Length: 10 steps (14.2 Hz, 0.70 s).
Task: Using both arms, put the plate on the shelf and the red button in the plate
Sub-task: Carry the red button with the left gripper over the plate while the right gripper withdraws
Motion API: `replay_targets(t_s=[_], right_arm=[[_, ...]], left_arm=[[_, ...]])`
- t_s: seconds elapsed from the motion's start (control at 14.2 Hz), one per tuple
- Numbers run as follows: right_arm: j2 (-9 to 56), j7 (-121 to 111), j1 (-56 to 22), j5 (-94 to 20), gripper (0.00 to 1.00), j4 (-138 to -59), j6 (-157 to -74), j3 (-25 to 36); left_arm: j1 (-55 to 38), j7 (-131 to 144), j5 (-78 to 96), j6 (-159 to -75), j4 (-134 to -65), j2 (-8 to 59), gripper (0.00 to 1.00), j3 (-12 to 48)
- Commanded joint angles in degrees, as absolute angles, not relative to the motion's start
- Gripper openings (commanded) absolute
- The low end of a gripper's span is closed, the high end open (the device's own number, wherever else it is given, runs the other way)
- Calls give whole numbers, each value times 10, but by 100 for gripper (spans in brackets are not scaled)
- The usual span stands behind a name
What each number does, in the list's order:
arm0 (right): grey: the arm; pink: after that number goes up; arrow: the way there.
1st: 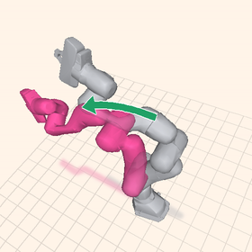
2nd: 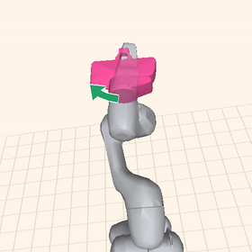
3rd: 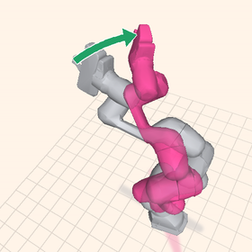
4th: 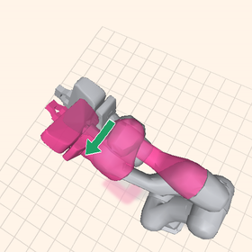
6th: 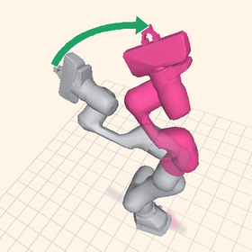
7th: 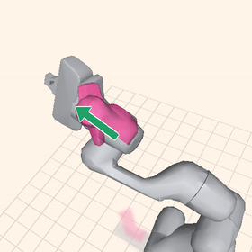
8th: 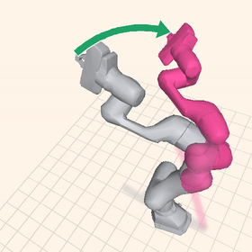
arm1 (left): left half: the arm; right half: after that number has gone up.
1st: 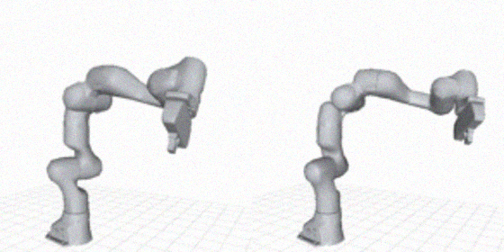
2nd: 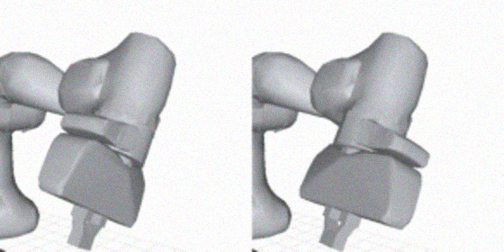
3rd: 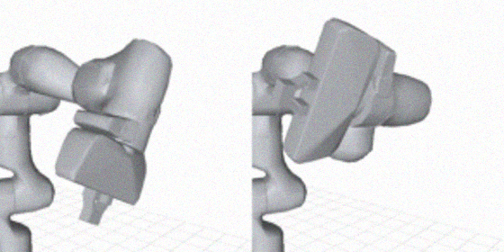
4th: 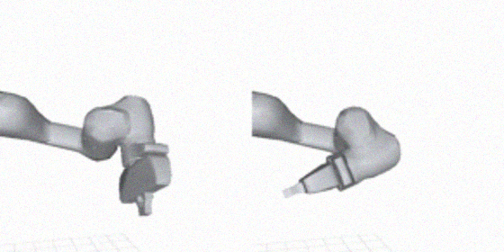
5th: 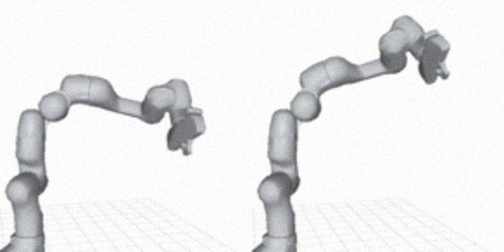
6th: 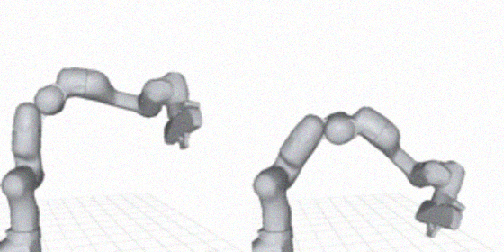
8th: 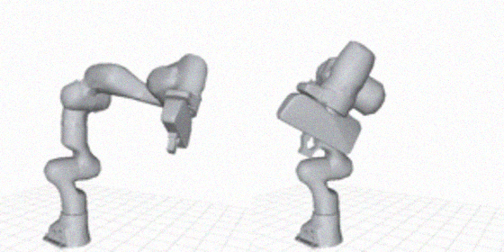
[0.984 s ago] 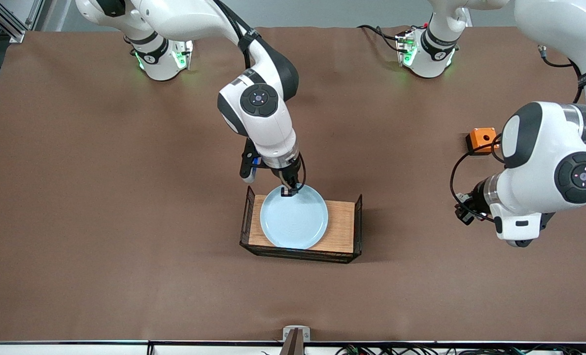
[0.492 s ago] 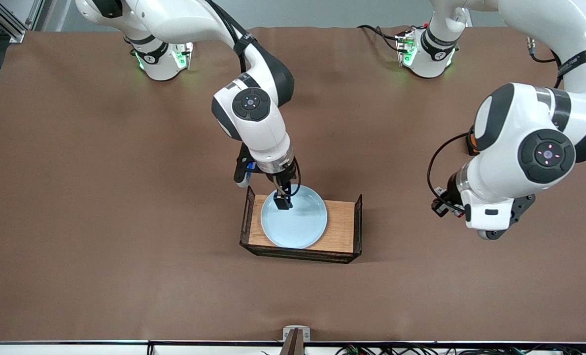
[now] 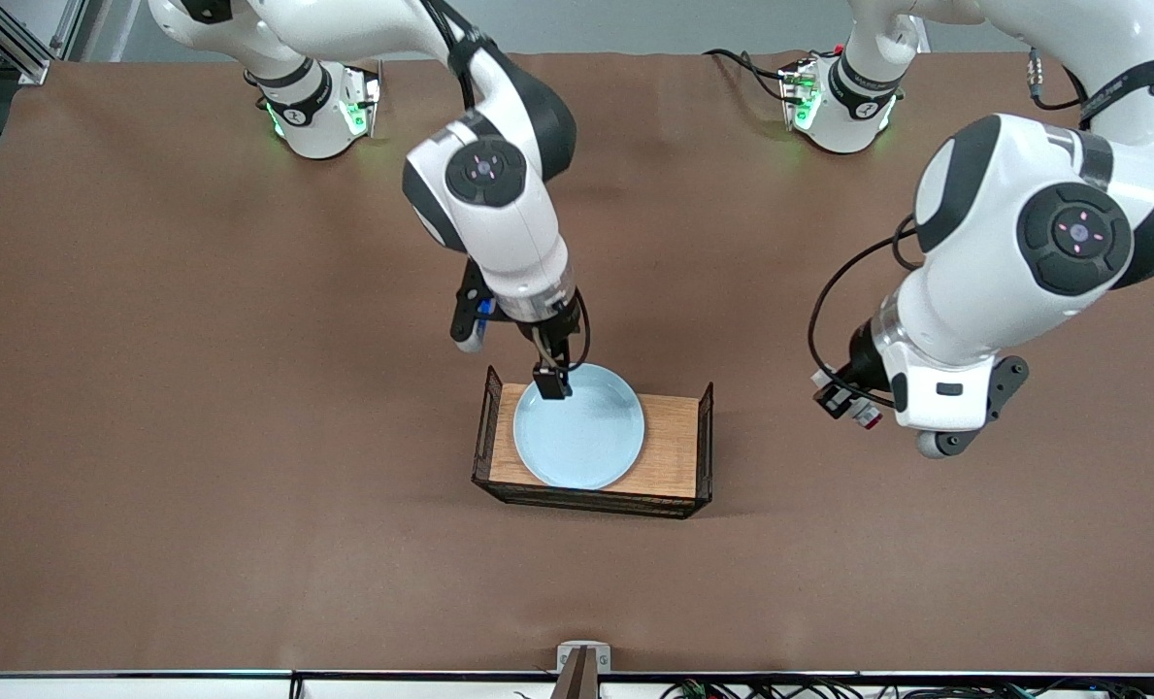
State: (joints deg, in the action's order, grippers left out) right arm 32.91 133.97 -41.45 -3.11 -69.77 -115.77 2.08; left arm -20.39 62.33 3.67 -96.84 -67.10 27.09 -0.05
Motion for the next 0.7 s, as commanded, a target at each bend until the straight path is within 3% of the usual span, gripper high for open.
replay_targets(t_s=[0.0, 0.28, 0.63], right_arm=[[251, 1278, -396, -28, 99, -714, -1068, 14], [179, 1027, -361, -31, 100, -715, -906, 14], [102, 669, -253, -31, 100, -723, -787, 14]], left_arm=[[-233, 673, 42, -1004, -674, 265, 7, -1], [-269, 751, 42, -1083, -676, 272, 7, -3], [-302, 846, 41, -1153, -680, 297, 7, -4]])
